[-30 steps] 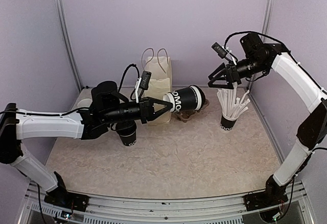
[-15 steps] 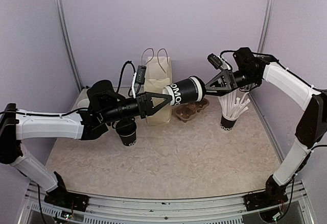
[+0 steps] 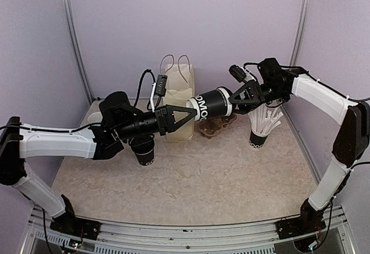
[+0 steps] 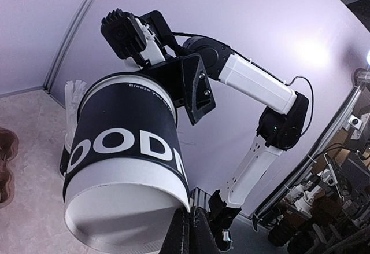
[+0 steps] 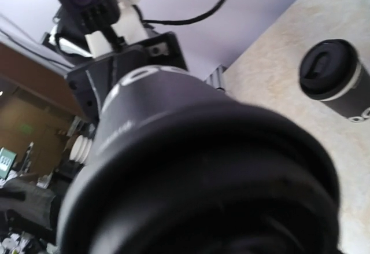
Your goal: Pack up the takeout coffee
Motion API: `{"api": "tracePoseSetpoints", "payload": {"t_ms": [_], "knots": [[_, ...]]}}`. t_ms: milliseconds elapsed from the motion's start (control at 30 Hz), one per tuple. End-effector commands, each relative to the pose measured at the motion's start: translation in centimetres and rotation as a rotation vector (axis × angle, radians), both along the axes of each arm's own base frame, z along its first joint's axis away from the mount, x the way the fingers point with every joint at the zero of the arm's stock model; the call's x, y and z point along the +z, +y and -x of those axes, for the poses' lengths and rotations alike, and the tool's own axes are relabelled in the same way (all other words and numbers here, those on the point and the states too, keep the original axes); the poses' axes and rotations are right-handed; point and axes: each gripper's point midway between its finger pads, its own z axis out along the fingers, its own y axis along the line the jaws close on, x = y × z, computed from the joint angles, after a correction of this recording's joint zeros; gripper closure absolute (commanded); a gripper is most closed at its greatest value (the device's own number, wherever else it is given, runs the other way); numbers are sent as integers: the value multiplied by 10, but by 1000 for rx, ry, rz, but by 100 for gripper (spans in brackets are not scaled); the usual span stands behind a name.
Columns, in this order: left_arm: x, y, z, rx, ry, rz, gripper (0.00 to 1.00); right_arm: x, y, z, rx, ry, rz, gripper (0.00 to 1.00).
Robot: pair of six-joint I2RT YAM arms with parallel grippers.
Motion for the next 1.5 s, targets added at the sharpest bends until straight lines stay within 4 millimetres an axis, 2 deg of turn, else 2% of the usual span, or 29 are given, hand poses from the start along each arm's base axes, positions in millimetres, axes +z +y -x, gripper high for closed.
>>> {"api": "tracePoseSetpoints", "payload": {"t_ms": [0, 100, 200, 367, 433, 533, 600, 733, 833, 900, 933, 967, 1133, 1233, 1300, 1467], "knots": [[19, -6, 2, -18, -41, 49, 100, 8, 7, 11, 65, 48, -59, 1], [18, -7, 1, -14, -39, 50, 100, 7, 7, 13, 71, 56, -67, 9], [13, -10, -1, -12, -26, 37, 100, 8, 7, 15, 77, 59, -77, 21], [-1, -14, -6, 2, 4, -7, 99, 8, 3, 6, 26, 21, -56, 30], [-8, -13, -9, 21, 28, -41, 90, 7, -2, -2, -11, -1, -39, 33], [-27, -8, -14, 75, 66, -126, 65, 5, -10, -17, -87, -100, 27, 32], [-37, 0, -16, 131, 75, -188, 53, 1, -14, -27, -129, -223, 99, 31], [-57, 29, -19, 258, 103, -319, 41, -8, -24, -49, -201, -406, 257, 31], [-70, 62, -28, 420, 136, -403, 37, -17, -37, -69, -252, -572, 406, 32], [-70, 87, -38, 555, 149, -450, 29, -23, -41, -75, -242, -696, 501, 32], [-69, 99, -42, 616, 148, -485, 21, -25, -43, -77, -227, -760, 545, 33], [-64, 111, -46, 685, 139, -512, 2, -27, -44, -78, -214, -811, 583, 33], [-36, 161, -62, 941, 32, -627, 1, -52, -45, -78, -142, -954, 764, 32], [-27, 202, -73, 1179, 65, -658, 1, -71, -45, -75, -93, -986, 844, 33], [-23, 210, -75, 1218, 61, -678, 1, -85, -48, -75, -66, -1010, 910, 33], [-21, 208, -72, 1180, 66, -646, 1, -120, -59, -69, 26, -1047, 1061, 31]]}}
